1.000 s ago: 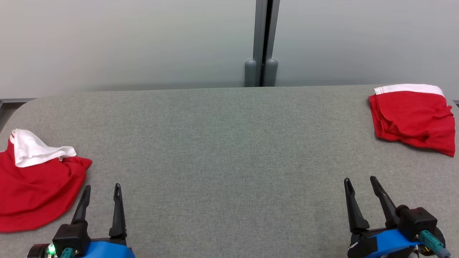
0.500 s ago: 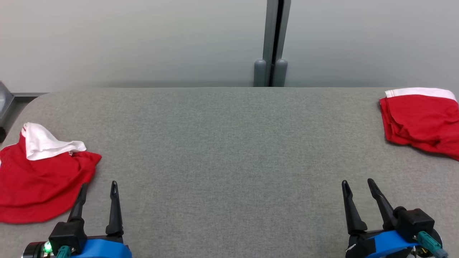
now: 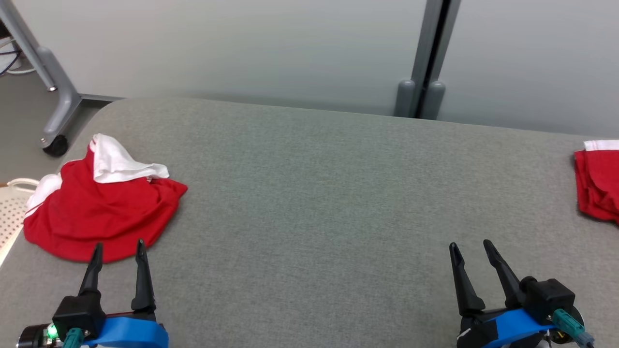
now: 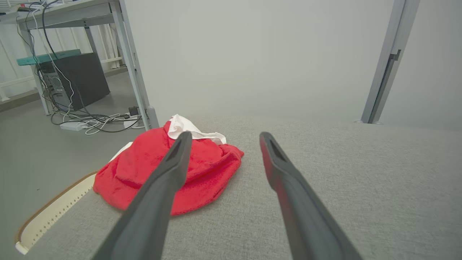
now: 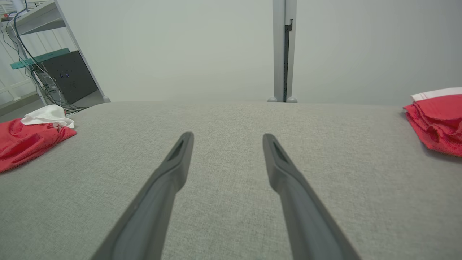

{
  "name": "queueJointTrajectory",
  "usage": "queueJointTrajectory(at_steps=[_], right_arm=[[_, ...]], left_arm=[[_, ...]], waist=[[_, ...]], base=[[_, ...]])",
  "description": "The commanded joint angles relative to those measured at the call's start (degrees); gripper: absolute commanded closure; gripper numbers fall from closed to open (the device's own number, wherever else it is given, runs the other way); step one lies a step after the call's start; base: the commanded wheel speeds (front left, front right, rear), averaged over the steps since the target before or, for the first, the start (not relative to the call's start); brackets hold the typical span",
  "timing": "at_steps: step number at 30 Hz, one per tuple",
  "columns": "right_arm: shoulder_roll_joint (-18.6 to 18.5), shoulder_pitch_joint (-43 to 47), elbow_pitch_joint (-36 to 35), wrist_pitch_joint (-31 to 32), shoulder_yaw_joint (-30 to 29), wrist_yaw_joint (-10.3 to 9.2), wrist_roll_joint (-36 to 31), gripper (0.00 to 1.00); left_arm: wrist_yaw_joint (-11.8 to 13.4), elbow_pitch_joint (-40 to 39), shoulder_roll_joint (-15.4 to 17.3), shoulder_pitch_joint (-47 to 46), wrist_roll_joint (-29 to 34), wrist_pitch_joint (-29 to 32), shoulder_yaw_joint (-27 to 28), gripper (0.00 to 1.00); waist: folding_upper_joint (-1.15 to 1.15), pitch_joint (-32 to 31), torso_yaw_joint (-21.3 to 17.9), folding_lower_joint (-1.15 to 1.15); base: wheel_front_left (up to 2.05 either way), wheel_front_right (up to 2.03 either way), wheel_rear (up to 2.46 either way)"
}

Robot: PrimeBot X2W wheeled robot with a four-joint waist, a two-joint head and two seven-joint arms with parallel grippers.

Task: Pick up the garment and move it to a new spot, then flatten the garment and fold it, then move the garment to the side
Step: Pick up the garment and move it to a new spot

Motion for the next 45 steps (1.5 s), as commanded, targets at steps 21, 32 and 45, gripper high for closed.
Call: queueJointTrajectory(at_steps=[21, 32, 45], right_arm=[[-0.1, -2.1, 0.1, -0.2, 0.6, 0.02, -0.4, 0.0], [-0.1, -3.3, -0.6, -0.2, 0.7, 0.01, -1.3, 0.0], [-0.1, -7.7, -7.6, 0.8, -1.5, 0.02, -7.2, 0.0]], left_arm=[[1.4, -0.9, 0.1, -0.7, -1.2, 0.0, 3.5, 0.0], [0.4, 0.7, 1.1, -4.7, -0.9, 0.0, 3.8, 0.0], [-0.5, 12.0, 8.2, -27.4, -5.2, 0.0, 8.2, 0.0]], waist=[[-0.01, 2.6, 14.3, 0.0], [-0.01, 4.0, 13.8, 0.0], [-0.01, 13.8, 4.8, 0.0]], base=[[0.0, 0.0, 0.0], [0.0, 0.0, 0.0], [0.0, 0.0, 0.0]])
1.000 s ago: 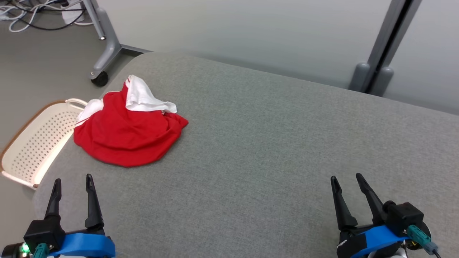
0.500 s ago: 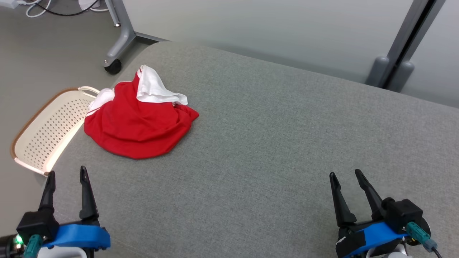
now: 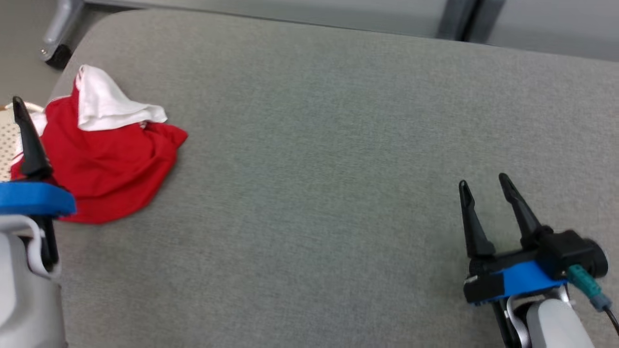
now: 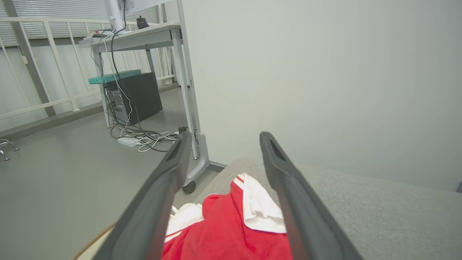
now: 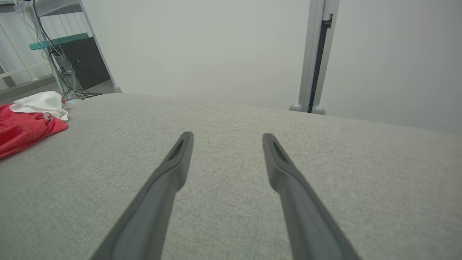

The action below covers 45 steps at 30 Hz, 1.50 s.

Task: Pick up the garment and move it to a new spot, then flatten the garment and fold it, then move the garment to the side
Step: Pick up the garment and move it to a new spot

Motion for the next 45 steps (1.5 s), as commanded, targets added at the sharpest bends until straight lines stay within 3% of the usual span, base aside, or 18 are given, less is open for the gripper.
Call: queueJointTrajectory(at_steps=[1, 6, 13, 22, 28, 29, 30, 31, 36, 45], right_arm=[[-0.2, -0.9, -1.2, 0.3, -0.7, 0.01, -0.4, 0.0], [-0.6, -1.8, -6.3, 1.9, -1.9, 0.02, -2.1, 0.0], [-1.3, -1.9, -12.2, 4.2, -2.4, 0.01, -2.9, 0.0], [-2.1, -2.5, -15.4, 6.0, -2.2, 0.01, -3.0, 0.0], [-2.3, -2.8, -15.5, 6.4, -1.7, 0.01, -2.7, 0.0], [-2.3, -2.9, -15.4, 6.4, -1.5, 0.02, -2.7, 0.0], [-2.2, -2.9, -15.3, 6.4, -1.4, 0.01, -2.7, 0.0], [-2.1, -3.0, -15.1, 6.4, -1.2, 0.02, -2.6, 0.0], [-1.7, -2.9, -14.2, 5.8, -1.0, 0.02, -2.2, 0.0], [-0.6, -2.5, -9.6, 3.3, -0.7, 0.01, -0.3, 0.0]], left_arm=[[-0.2, 1.5, 1.2, -2.4, -0.3, 0.0, 0.4, 0.0], [-0.3, 9.6, 5.0, -11.1, -0.4, 0.4, 0.7, 0.0], [-0.9, 23.2, 9.8, -19.4, -0.4, 6.5, -0.5, 0.0], [-2.2, 38.8, 10.1, -25.6, -3.3, 19.3, -3.1, 0.0], [-2.4, 43.8, 8.0, -26.4, -7.2, 28.9, -5.5, 0.0], [-2.5, 44.0, 8.0, -26.2, -7.9, 30.0, -6.2, 0.22], [-2.5, 43.9, 8.1, -25.9, -8.6, 30.5, -6.7, 0.73], [-2.5, 43.6, 8.3, -25.5, -9.2, 30.6, -7.2, 1.0], [-2.5, 42.1, 10.2, -24.9, -11.2, 27.9, -8.9, 1.0], [-2.3, 35.5, 12.8, -28.2, -10.2, 13.3, -14.3, 1.0]], waist=[[0.0, 1.2, -0.8, -0.01], [0.0, 6.5, -4.4, -0.01], [0.0, 11.2, -7.1, -0.01], [0.0, 12.8, -6.9, -0.01], [0.0, 12.4, -7.1, -0.01], [0.0, 12.3, -7.2, -0.01], [0.0, 12.2, -7.4, -0.01], [0.0, 12.1, -7.6, -0.01], [0.0, 11.0, -8.4, -0.01], [0.0, 5.5, -10.6, -0.01]], base=[[0.0, 0.0, 0.0], [0.0, 0.0, 0.0], [0.0, 0.0, 0.0], [0.0, 0.0, 0.0], [0.0, 0.0, 0.0], [0.0, 0.0, 0.0], [0.0, 0.0, 0.0], [0.0, 0.0, 0.0], [0.0, 0.0, 0.0], [0.0, 0.0, 0.0]])
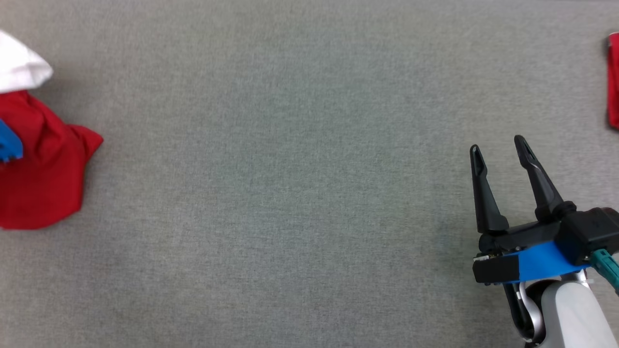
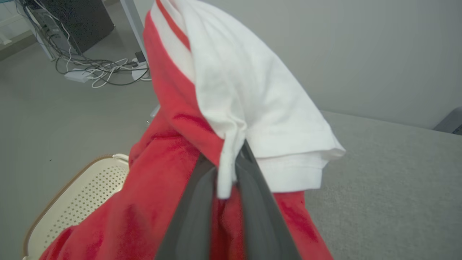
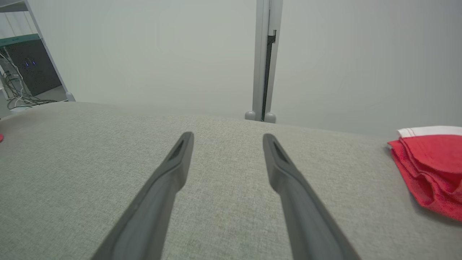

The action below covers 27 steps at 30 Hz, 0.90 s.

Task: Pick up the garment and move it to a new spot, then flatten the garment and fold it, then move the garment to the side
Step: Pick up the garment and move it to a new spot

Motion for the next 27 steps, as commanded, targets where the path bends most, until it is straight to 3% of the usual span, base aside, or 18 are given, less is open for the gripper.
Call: queueJointTrajectory(at_steps=[1, 10, 22, 27], right_arm=[[0.4, 0.1, 1.1, -0.8, -0.1, 0.03, 0.5, 0.0], [0.8, 1.6, 5.7, -3.3, -0.3, 0.02, 3.0, 0.0], [0.8, -1.2, 9.1, -4.7, 2.3, 0.03, 8.5, 0.0], [0.8, -1.7, 8.1, -4.7, 2.7, 0.03, 10.6, 0.0]], left_arm=[[-0.1, -1.4, 0.2, -1.6, 0.4, -2.4, -1.3, 1.0], [-0.1, -12.9, -0.7, -8.0, 2.0, -9.7, -7.3, 1.0], [-0.1, -28.8, -4.8, -15.1, 1.5, -5.8, -14.2, 1.0], [-0.1, -33.8, -8.7, -17.5, 0.7, -4.2, -18.7, 1.0]], waist=[[0.01, -2.2, -1.5, 0.0], [0.01, -7.7, -5.4, 0.0], [0.01, -8.4, -16.2, 0.0], [0.01, -7.4, -21.1, 0.0]], base=[[0.0, 0.0, 0.0], [0.0, 0.0, 0.0], [0.0, 0.0, 0.0], [0.0, 0.0, 0.0]])
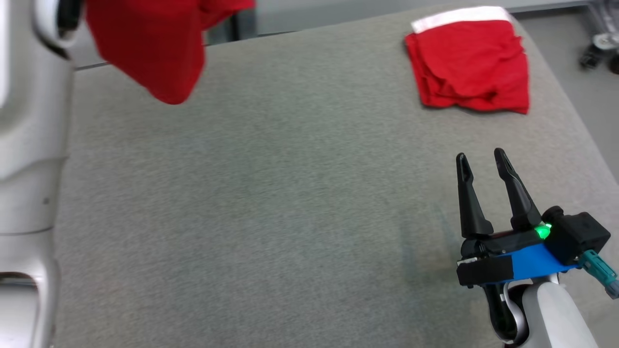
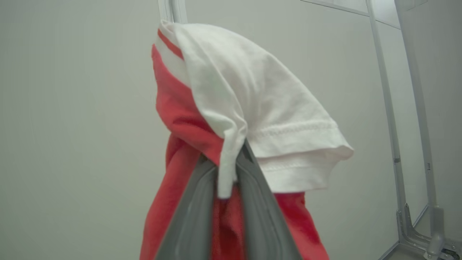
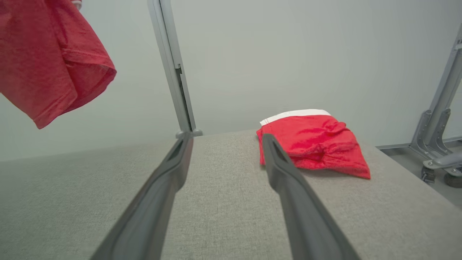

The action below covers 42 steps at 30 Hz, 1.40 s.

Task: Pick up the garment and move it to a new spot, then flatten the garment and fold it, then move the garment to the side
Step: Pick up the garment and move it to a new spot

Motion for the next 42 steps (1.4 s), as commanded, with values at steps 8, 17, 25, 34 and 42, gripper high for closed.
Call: queueJointTrajectory(at_steps=[8, 17, 25, 34, 42], right_arm=[[-0.1, -0.2, -0.5, -0.2, 0.8, 0.03, 1.5, 0.0], [-0.1, 0.9, -0.4, -0.2, 1.0, 0.03, 1.6, 0.0], [-0.1, 1.5, 0.6, -0.2, 1.1, 0.03, 0.8, 0.0], [-0.1, 2.7, 2.2, -0.2, 1.2, 0.03, 0.4, 0.0], [-0.1, 4.8, 2.8, -0.2, -0.3, 0.03, -1.1, 0.0]], left_arm=[[0.0, -1.7, -4.2, 3.0, -2.1, -0.6, -6.2, 1.0], [0.5, 2.6, -4.8, 18.2, -3.9, -3.8, -8.7, 1.0], [1.3, 6.9, -4.6, 32.8, -6.5, -6.7, -9.8, 1.0], [3.1, 7.8, -5.5, 41.6, -5.4, -9.4, -11.8, 0.0], [7.3, -4.1, -3.8, 46.0, -2.6, -10.1, -5.0, 0.0]], waist=[[0.0, -0.4, -4.4, 0.0], [0.0, -0.9, -3.4, 0.0], [0.0, -1.4, -1.2, 0.0], [0.0, -3.8, 1.0, 0.0], [0.0, -7.1, 4.9, 0.0]], base=[[0.0, 0.0, 0.0], [0.0, 0.0, 0.0], [0.0, 0.0, 0.0], [0.0, 0.0, 0.0], [0.0, 0.0, 0.0]])
